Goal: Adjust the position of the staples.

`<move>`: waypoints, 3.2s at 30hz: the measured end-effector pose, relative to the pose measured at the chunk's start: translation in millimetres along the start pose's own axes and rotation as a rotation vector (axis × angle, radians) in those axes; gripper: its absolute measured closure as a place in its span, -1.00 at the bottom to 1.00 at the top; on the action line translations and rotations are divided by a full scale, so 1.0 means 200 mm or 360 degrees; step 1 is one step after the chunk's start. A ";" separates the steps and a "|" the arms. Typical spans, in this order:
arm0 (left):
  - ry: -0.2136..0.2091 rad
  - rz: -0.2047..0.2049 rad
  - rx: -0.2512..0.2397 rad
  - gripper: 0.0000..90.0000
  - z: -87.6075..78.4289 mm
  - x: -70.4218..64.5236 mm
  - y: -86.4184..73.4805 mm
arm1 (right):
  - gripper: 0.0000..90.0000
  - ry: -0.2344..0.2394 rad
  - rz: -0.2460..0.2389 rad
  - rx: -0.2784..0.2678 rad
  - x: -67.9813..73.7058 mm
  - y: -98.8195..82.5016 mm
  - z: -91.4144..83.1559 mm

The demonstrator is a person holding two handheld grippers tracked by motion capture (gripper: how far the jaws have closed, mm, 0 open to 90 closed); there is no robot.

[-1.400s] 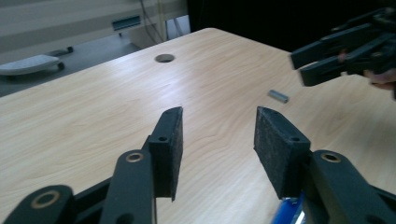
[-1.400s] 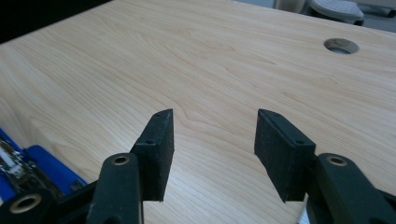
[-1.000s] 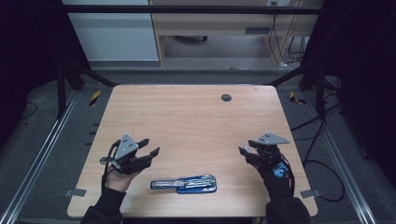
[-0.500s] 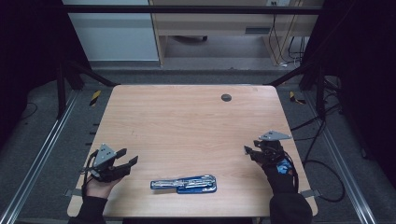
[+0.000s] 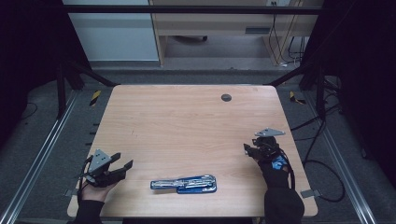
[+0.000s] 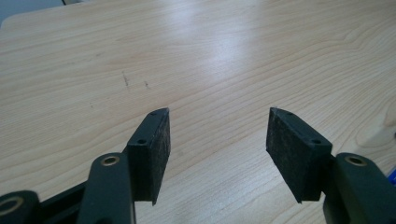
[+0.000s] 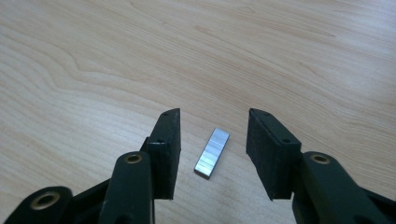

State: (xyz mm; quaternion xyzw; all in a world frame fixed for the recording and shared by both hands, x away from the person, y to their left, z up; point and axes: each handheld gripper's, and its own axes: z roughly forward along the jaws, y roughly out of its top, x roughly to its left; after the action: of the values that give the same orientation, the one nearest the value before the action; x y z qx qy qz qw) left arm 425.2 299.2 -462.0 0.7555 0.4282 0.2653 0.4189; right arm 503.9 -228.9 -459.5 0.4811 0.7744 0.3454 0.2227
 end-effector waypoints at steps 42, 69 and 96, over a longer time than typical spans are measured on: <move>0.0023 0.0033 0.0040 -0.09 0.03 -0.01 0.00 | 0.66 -0.0057 0.0042 0.0244 -0.02 -0.02 0.20; 0.0011 0.0053 0.0052 -0.09 0.02 -0.01 0.00 | 0.73 0.0267 -0.0190 0.0270 0.07 -0.05 0.10; 0.0001 0.0052 0.0077 -0.09 0.03 -0.01 0.00 | 0.69 0.0250 -0.0191 0.0334 0.08 -0.05 0.09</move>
State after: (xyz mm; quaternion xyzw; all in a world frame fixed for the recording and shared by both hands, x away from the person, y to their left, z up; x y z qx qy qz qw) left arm 428.4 295.4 -465.9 0.7722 0.4221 0.2620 0.3960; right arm 503.9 -211.1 -479.4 0.4259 0.8487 0.2852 0.1302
